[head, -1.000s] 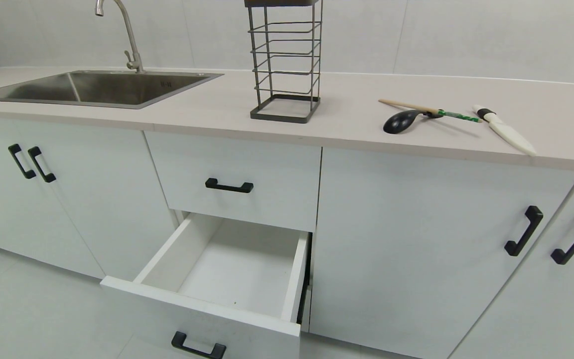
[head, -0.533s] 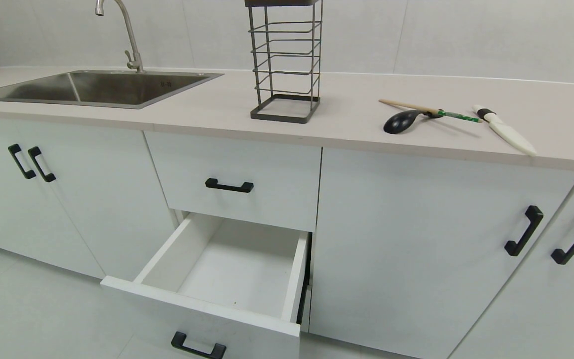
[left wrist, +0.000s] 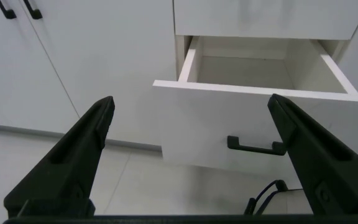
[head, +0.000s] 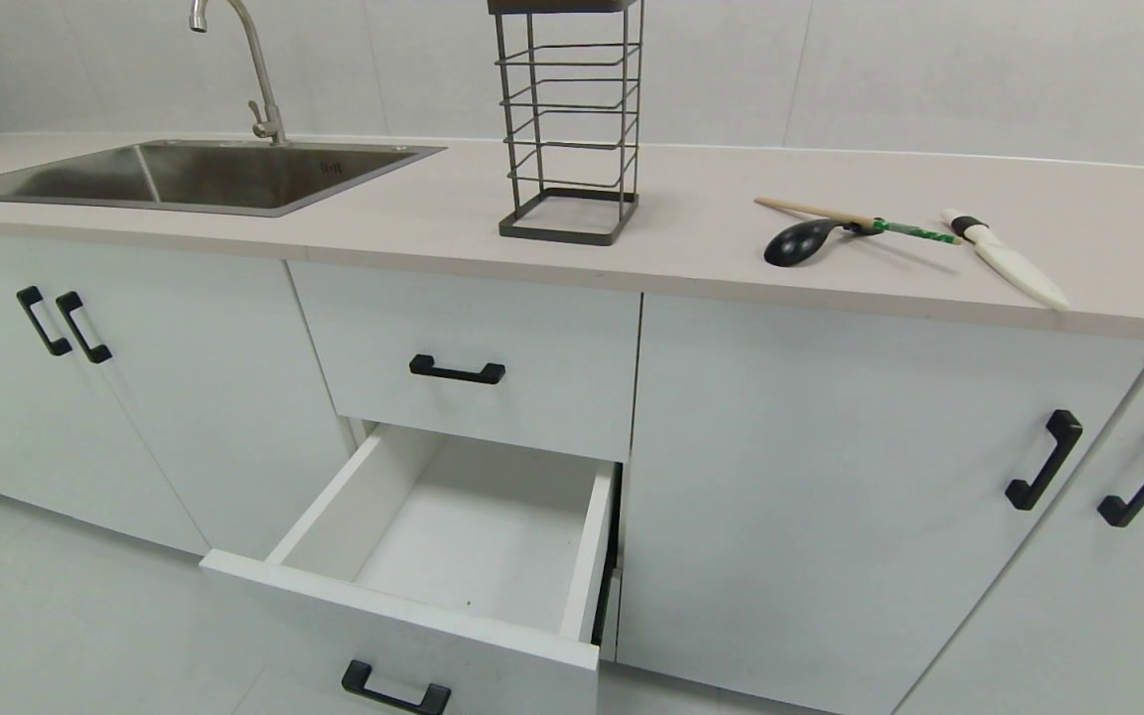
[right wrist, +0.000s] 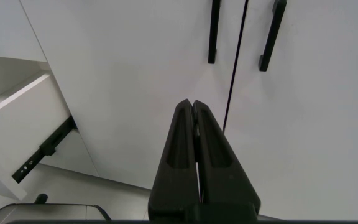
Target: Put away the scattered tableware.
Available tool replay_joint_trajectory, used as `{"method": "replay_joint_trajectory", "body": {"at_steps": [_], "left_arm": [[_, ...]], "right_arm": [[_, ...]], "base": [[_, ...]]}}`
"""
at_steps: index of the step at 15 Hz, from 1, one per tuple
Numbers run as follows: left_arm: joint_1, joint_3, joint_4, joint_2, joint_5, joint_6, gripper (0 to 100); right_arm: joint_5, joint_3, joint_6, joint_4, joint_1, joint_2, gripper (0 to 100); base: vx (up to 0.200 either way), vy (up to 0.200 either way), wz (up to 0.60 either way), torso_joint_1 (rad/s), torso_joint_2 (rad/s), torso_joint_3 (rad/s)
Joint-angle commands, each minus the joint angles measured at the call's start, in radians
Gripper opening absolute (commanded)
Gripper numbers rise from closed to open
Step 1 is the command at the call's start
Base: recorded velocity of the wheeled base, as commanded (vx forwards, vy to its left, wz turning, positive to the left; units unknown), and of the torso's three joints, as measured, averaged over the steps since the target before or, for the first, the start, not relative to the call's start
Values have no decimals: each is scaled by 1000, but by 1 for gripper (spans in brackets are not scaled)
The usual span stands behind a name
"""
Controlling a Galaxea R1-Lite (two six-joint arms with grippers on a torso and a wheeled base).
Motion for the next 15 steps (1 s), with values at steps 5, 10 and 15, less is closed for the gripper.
{"method": "replay_joint_trajectory", "body": {"at_steps": [5, 10, 15], "left_arm": [[0, 0, -1, -4, -6, -8, 100], [0, 0, -1, -4, -8, -17, 100], [0, 0, -1, -4, 3, -28, 100]], "right_arm": [[3, 0, 1, 0, 2, 1, 0], [3, 0, 0, 0, 2, 1, 0], [3, 0, 0, 0, 2, 1, 0]], "base": [[0, 0, 0, 0, 0, 0], [0, 0, 0, 0, 0, 0], [160, 0, 0, 5, 1, 3]]}}
